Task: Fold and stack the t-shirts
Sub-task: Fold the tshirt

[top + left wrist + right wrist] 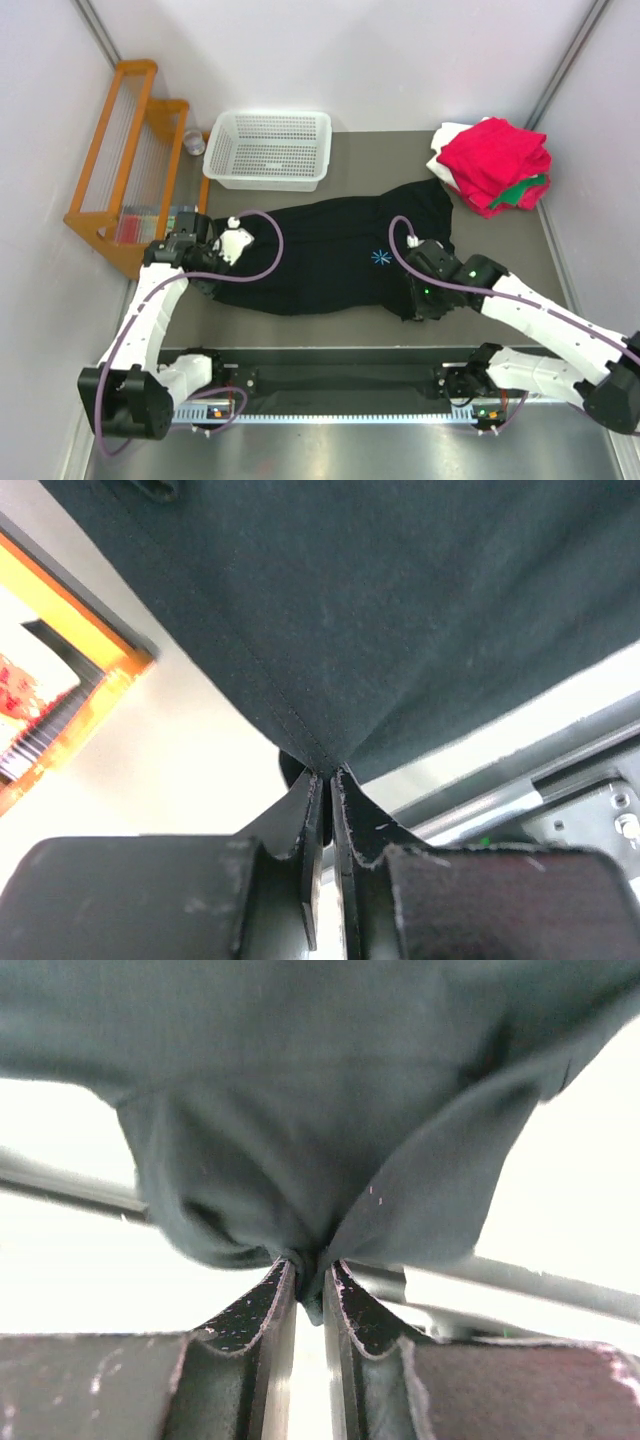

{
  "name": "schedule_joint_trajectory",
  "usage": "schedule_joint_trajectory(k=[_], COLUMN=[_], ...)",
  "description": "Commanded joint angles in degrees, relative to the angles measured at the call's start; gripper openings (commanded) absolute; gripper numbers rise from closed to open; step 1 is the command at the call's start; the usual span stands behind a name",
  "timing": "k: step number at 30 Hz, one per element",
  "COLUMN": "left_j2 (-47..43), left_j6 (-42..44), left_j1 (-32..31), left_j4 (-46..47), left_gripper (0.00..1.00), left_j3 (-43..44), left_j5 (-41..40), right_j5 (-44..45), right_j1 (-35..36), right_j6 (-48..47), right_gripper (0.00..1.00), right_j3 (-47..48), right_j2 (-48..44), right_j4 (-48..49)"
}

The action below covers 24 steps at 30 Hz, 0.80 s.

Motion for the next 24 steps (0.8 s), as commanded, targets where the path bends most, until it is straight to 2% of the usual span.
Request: schedule_joint_trajectory(k=[1,6,10,17,24], left_j2=[-3.22,-7.00,-7.53,-1.13,10.74], left_j6=[2.51,2.68,2.68,2.77,-0.30], left_j1=[0.43,0.52,0.52,0.52,1.14], left_j4=[-5.79,-5.80,-3.34,2.72,14.15], left_gripper=[0.09,0.07,0.07,0.10,0.09], left_j3=[0.31,-1.36,-2.95,-2.60,2.31], left_j5=[0.05,-0.48,-0.39,0.40,1.10], right_j5=[-3.56,-4.09,0.46,5.75,5.05], right_j1=[1.08,1.44,1.35,0.30,-6.46], right_j6=[1.84,3.25,2.72,0.27,-4.92], right_gripper=[0.15,0.16,0.16,0.16,0.15], right_j3=[-0.68,0.64,5.46,16.18,18.04], right_j2=[-4.81,-9.56,-6.85,-0.25,6.87], right_j4=[-9.72,-14.65,-16.32,-13.96,-6.49])
